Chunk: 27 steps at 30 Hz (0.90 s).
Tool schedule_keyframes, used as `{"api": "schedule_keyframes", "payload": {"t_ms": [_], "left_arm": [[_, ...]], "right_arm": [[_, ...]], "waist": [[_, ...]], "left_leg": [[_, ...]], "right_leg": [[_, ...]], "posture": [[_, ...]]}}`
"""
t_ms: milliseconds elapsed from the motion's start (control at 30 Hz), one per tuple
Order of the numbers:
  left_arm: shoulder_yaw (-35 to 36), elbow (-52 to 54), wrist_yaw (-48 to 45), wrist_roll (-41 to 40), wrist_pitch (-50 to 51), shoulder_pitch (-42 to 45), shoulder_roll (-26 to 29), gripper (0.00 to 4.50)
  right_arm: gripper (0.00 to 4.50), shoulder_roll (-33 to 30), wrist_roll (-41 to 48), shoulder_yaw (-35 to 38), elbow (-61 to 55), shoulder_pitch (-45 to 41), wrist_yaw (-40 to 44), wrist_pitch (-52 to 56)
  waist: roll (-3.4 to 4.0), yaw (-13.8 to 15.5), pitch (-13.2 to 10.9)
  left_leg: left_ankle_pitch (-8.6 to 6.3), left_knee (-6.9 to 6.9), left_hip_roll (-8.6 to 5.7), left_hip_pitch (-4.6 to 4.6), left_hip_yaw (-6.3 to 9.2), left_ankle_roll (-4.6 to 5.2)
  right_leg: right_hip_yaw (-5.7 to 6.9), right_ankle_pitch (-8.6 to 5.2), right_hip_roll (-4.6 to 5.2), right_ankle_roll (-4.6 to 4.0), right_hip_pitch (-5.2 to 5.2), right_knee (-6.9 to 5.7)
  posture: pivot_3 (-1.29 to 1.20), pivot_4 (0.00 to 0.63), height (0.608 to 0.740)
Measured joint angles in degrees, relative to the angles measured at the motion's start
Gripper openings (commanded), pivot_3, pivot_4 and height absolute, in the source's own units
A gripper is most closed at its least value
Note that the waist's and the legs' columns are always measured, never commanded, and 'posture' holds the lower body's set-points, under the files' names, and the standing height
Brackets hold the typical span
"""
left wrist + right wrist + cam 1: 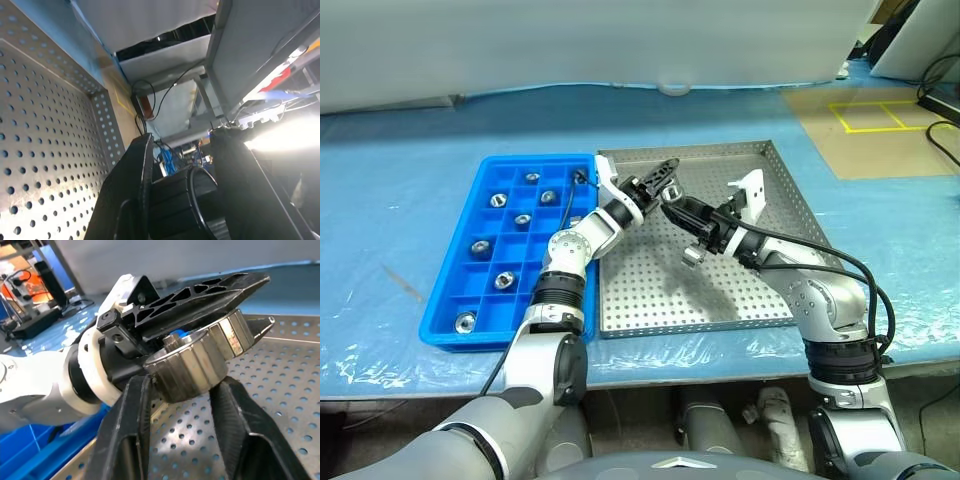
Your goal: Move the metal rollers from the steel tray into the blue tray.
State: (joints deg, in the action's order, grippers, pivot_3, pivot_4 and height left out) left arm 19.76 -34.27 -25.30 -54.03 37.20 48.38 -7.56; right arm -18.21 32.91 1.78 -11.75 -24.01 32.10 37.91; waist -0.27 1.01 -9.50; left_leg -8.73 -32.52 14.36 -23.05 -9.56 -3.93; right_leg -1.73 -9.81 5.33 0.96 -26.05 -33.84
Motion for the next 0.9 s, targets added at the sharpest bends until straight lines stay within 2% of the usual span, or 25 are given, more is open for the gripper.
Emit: {"api": "schedule_keyframes", "payload": {"t_ms": [300,500,600,800,900], "left_arm": [[9.01,-5.90,5.43,-3.70,-9.98,1.69,-0.03,1.44],[6.03,-5.78,4.07,-2.15,-9.76,2.40,-0.08,1.44],[4.71,-5.50,4.01,-2.10,-9.30,2.39,-0.11,1.44],[3.67,-2.27,0.62,-4.62,-5.22,2.32,-0.14,1.44],[3.48,-0.53,-1.51,-6.04,-4.18,2.31,-0.14,1.44]], "right_arm": [[1.68,3.60,7.14,10.92,0.39,-3.94,-4.22,-1.63],[1.68,2.82,7.62,9.49,0.38,-3.84,-4.15,-1.22],[2.30,2.59,7.64,8.54,0.37,-3.44,-4.08,-0.91],[4.34,5.72,12.49,10.52,2.91,-3.71,-8.78,4.84],[4.34,9.62,18.75,13.25,4.08,-3.74,-11.80,7.78]], "waist": [[0.00,0.00,0.00],[0.00,0.13,0.00],[0.00,0.13,0.00],[0.00,-0.01,0.00],[0.00,0.00,0.00]], "left_leg": [[0.00,-0.01,0.00,-0.01,0.00,0.01],[0.02,-0.01,0.00,-0.02,0.00,-0.03],[0.02,0.00,0.00,-0.01,0.00,-0.04],[0.03,0.01,0.00,0.00,0.00,-0.06],[0.02,0.04,0.00,-0.01,0.00,-0.05]], "right_leg": [[0.00,0.01,-0.01,0.00,0.01,0.01],[0.01,0.01,0.00,0.00,0.01,0.04],[0.01,0.02,0.00,0.00,0.01,0.02],[0.01,0.02,0.00,0.00,0.00,0.02],[0.01,0.01,0.00,0.00,-0.03,0.02]], "posture": [[-0.27,0.150,0.740],[-0.27,0.150,0.740],[-0.27,0.150,0.740],[-0.26,0.150,0.740],[-0.26,0.150,0.740]]}}
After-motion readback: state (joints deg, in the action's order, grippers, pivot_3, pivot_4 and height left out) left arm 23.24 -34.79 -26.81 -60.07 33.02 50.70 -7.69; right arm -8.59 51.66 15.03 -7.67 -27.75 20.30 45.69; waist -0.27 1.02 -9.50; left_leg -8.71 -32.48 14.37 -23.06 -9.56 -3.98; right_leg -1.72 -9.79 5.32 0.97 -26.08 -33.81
